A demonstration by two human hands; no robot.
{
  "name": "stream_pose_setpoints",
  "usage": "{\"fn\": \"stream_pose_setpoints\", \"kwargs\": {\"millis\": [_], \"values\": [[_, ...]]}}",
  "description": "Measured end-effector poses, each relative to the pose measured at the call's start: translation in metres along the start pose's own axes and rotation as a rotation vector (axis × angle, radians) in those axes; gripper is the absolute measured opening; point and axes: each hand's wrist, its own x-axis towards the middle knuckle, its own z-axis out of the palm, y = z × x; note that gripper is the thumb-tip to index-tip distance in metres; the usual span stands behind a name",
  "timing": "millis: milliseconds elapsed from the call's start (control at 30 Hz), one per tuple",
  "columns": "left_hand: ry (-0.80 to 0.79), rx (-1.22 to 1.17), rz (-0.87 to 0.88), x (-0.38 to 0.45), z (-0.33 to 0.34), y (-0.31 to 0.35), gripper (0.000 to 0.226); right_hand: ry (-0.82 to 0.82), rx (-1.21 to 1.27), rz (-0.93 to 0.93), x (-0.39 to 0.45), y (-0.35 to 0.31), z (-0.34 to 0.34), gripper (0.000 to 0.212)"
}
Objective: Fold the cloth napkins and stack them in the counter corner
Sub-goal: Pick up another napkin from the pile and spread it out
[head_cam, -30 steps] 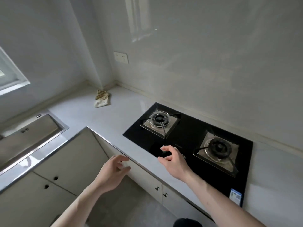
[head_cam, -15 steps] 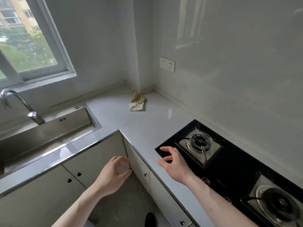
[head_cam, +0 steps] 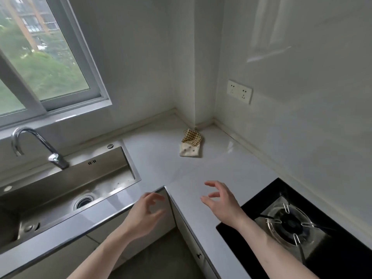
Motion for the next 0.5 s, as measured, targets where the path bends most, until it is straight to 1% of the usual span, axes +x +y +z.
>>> {"fn": "stream_pose_setpoints", "kwargs": {"millis": [100,267,500], "values": [[-0.030,0.004,-0.006,0.034,0.000,0.000,0.023,0.010,-0.002,-0.006,0.022,-0.002,-0.008,0.041],[-0.107,0.013,-0.014,0.105,0.004,-0.001,0.022,0.046,0.001,0.038,0.046,0.005,-0.030,0.042],[-0.265,0.166,0.020,0.240,0.018,-0.002,0.028,0.187,0.033,0.149,0.081,0.021,-0.058,0.040]]}}
